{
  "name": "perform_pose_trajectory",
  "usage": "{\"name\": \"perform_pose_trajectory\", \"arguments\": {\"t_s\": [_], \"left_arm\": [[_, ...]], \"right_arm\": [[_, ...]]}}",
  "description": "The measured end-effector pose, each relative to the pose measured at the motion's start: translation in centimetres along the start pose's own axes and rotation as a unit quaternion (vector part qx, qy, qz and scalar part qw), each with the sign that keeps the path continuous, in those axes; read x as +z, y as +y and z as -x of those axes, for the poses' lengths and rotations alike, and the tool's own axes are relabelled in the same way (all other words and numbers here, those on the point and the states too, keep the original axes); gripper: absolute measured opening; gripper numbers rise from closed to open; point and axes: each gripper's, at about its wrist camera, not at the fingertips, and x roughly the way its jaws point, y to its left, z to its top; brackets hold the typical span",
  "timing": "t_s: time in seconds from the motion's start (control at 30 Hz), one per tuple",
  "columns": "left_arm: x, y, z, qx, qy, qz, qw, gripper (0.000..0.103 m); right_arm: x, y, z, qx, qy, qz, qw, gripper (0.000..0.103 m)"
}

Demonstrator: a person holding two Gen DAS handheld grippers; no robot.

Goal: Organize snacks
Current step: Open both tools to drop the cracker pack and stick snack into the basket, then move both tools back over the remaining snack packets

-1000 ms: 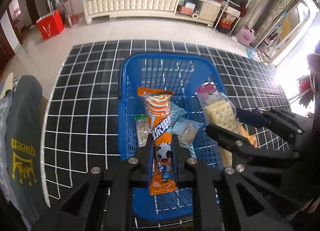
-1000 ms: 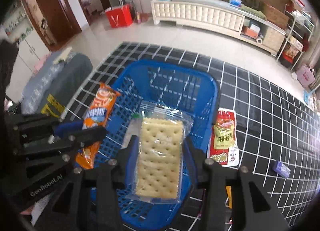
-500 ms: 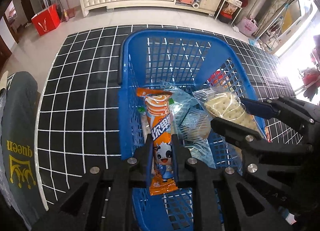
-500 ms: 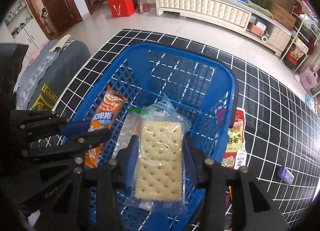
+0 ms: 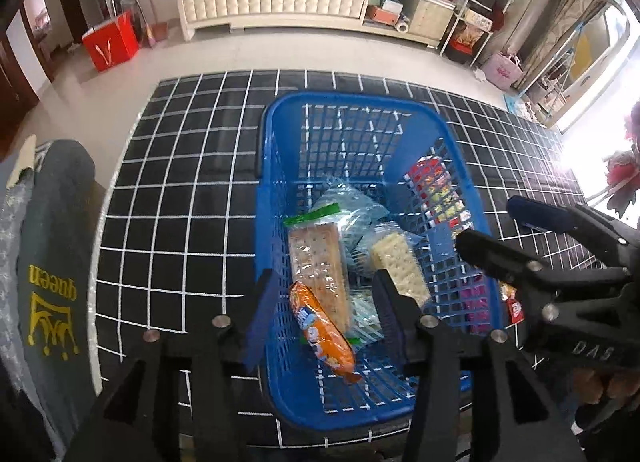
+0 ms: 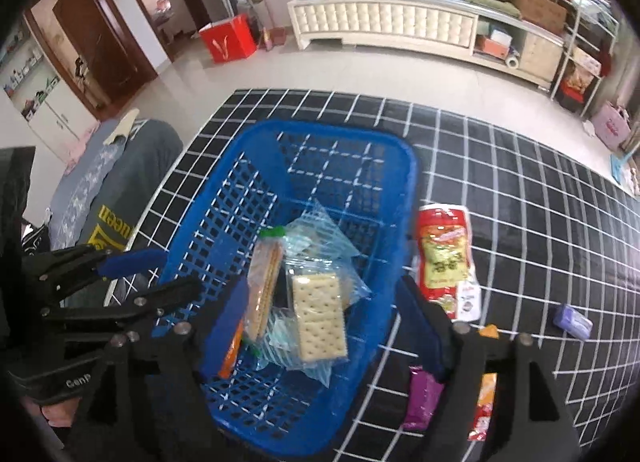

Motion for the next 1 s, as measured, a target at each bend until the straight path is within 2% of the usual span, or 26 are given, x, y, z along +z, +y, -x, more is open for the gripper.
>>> {"name": "perform_pose_trajectory", "arguments": {"t_s": [0.07, 0.1, 0.3, 0.43, 0.57, 0.83, 1.0], "left_arm": [[-0.1, -0.8, 1.0, 0.000, -0.004, -0.004, 1.0000, 0.048], [-0.2, -1.3, 1.4, 0.002, -0.008, -0.008, 0.9999, 0.054], [-0.5, -4.6, 4.0, 0.010, -0.033, -0.037, 0.9987, 0.055], [-0.8, -7.1, 5.0, 0.007, -0.047, -0.057, 0.9973, 0.066], [-1.2, -9.8, 5.3, 0.014, -0.049, -0.079, 0.9955, 0.066], [-2.3, -15.1, 4.0, -0.015, -0.038, -0.095, 0.9946, 0.066], [-3.0, -18.7, 2.4, -0.023, -0.025, -0.107, 0.9937, 0.066]], "right_arm": [[-0.2, -0.4, 1.3, -0.004, -0.009, -0.002, 1.000, 0.080], [-0.3, -0.6, 1.9, -0.006, -0.013, -0.002, 1.000, 0.081], [-1.5, -2.5, 5.5, -0.028, -0.033, -0.007, 0.999, 0.081], [-2.6, -3.9, 7.5, -0.042, -0.044, -0.008, 0.998, 0.081], [-3.8, -5.6, 8.9, -0.058, -0.050, -0.013, 0.997, 0.082], [-6.9, -9.8, 10.0, -0.085, -0.043, -0.035, 0.995, 0.082], [-8.9, -13.3, 10.4, -0.101, -0.040, -0.071, 0.992, 0.082]]}}
